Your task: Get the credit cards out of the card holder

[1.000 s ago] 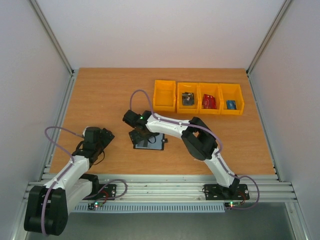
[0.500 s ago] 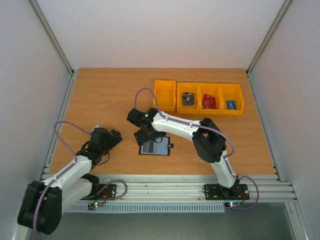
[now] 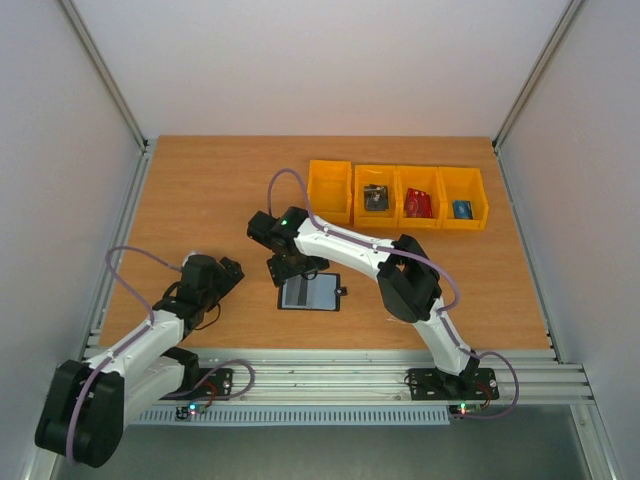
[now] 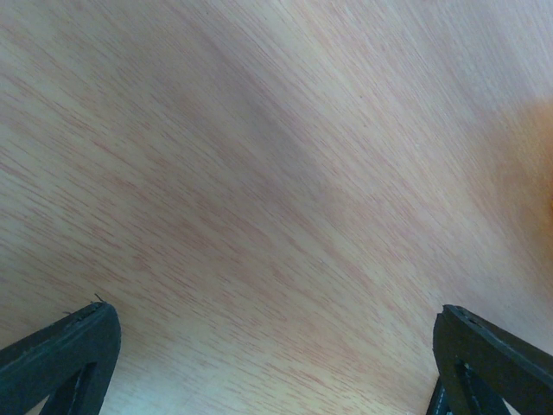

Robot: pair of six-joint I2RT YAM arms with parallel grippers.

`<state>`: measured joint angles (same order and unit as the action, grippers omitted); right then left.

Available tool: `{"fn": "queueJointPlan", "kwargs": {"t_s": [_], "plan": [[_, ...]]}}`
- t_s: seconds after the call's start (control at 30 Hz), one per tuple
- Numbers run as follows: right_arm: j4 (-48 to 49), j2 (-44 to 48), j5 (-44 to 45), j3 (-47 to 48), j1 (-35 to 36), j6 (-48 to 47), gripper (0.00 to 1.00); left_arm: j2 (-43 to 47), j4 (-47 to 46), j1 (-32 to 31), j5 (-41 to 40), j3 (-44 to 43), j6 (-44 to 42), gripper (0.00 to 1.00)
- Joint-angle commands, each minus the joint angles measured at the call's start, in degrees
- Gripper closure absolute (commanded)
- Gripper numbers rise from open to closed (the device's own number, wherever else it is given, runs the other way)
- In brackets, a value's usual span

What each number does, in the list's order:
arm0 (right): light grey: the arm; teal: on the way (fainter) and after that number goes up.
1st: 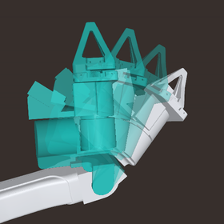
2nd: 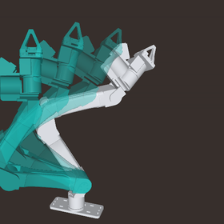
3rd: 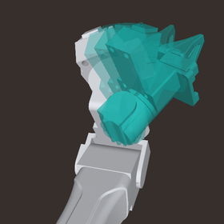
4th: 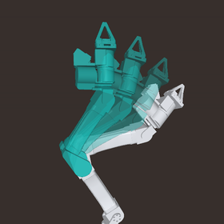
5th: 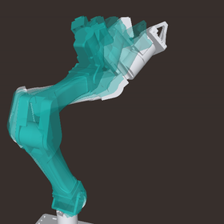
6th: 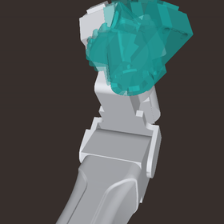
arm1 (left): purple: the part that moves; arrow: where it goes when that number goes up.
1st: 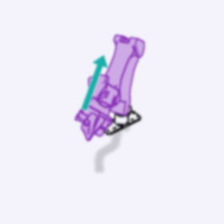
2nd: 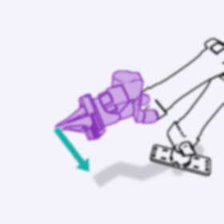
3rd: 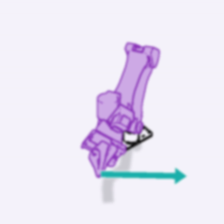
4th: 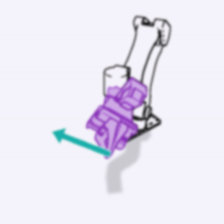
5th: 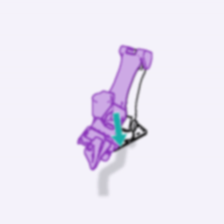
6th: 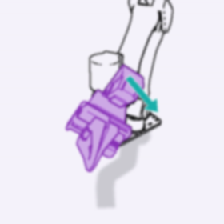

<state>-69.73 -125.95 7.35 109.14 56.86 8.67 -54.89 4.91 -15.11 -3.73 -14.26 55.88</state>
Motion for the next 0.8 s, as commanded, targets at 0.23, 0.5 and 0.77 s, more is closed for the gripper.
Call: {"fn": "queueJointPlan", "kwargs": {"t_s": [0.23, 0.5, 0.77], "plan": [[-0.6, -9.4, -3.8, 5.1, 0.2, -7.7, 0.1, 1.1, 1.3, 2.3, -2.0, -0.6, -5.5, 0.01], [0.9, -10.3, -5.1, 2.0, -0.7, -7.0, 0.17, 3.4, 1.1, 4.7, -2.4, -0.1, -6.6, 0.01], [5.3, -2.5, -8.4, -1.1, -0.6, -5.0, 0.26, 3.1, -0.5, 4.7, -0.3, 0.3, -5.9, 0.01]]}}
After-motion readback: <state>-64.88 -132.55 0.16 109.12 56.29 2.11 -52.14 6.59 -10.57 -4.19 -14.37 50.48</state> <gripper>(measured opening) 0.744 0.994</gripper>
